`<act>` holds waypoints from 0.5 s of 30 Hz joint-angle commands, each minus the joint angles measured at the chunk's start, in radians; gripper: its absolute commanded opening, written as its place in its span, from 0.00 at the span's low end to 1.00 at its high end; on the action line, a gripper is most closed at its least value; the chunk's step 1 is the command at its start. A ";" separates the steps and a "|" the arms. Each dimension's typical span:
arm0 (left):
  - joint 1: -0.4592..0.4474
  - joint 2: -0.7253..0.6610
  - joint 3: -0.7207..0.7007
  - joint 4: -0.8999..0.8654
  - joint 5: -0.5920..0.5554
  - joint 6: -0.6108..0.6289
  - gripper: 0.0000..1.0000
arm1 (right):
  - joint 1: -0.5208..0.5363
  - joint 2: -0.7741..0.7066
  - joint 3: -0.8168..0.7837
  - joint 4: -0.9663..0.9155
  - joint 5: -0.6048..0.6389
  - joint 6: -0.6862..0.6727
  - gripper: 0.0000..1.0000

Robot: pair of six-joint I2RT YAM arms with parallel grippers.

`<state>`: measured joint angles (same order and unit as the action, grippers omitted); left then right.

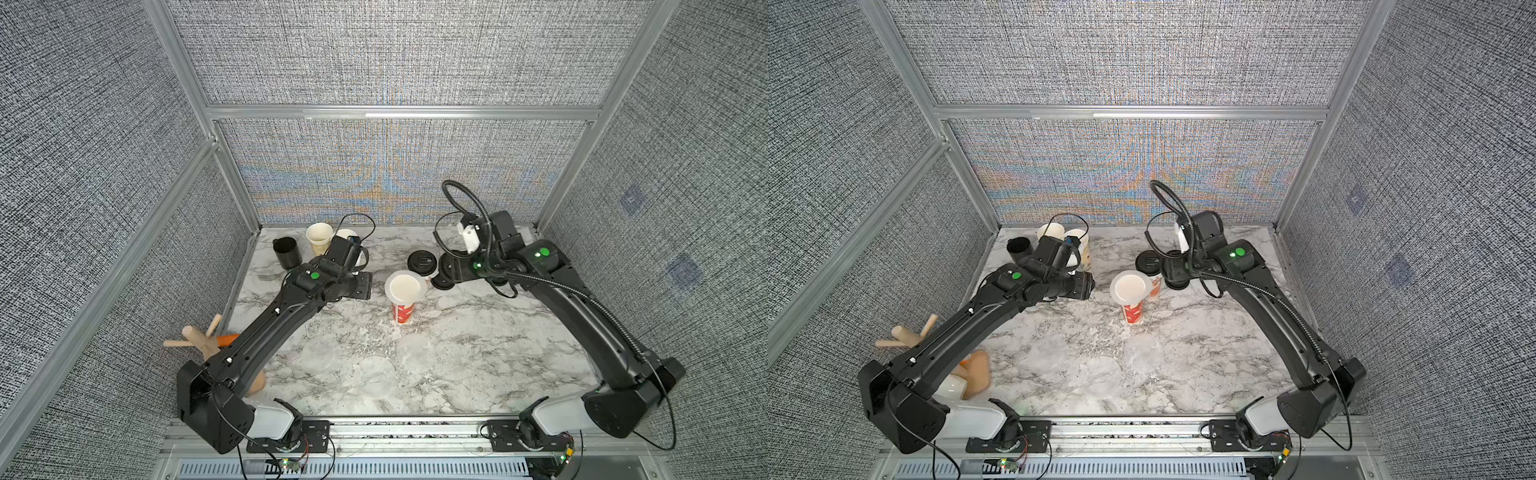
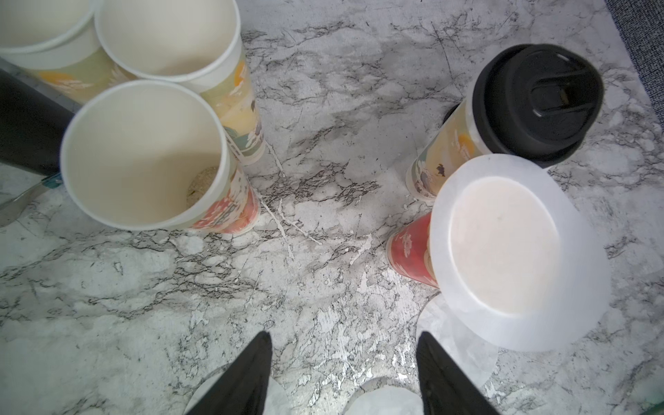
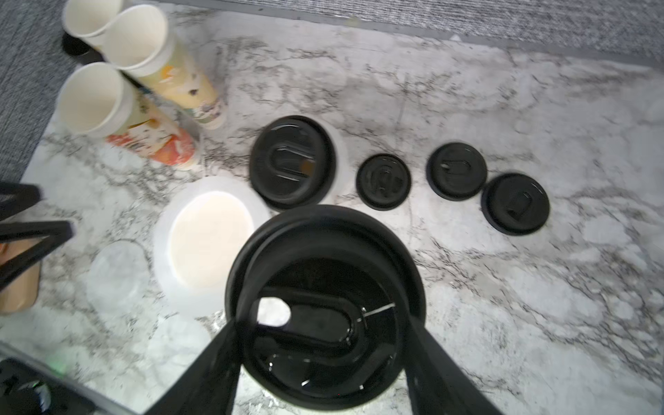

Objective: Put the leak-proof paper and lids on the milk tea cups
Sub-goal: Place the cup lid on the cup.

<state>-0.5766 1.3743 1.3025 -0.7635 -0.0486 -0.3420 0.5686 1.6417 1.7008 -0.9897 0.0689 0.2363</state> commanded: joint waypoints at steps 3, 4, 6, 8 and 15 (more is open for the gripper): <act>0.016 -0.026 -0.023 0.005 0.033 -0.009 0.66 | 0.107 0.156 0.173 -0.131 0.012 -0.041 0.64; 0.018 -0.030 -0.026 0.004 0.032 -0.008 0.66 | 0.118 0.189 0.201 -0.140 0.013 -0.047 0.64; 0.022 -0.039 -0.034 0.001 0.031 -0.007 0.66 | 0.143 0.262 0.266 -0.163 0.016 -0.059 0.63; 0.025 -0.049 -0.040 -0.002 0.032 -0.007 0.66 | 0.161 0.319 0.317 -0.183 0.016 -0.069 0.63; 0.041 -0.074 -0.052 -0.008 0.033 -0.001 0.66 | 0.186 0.430 0.402 -0.228 0.032 -0.083 0.63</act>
<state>-0.5404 1.3102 1.2522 -0.7650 -0.0227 -0.3473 0.7528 2.0571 2.0892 -1.1816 0.0818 0.1738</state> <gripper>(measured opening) 0.661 0.673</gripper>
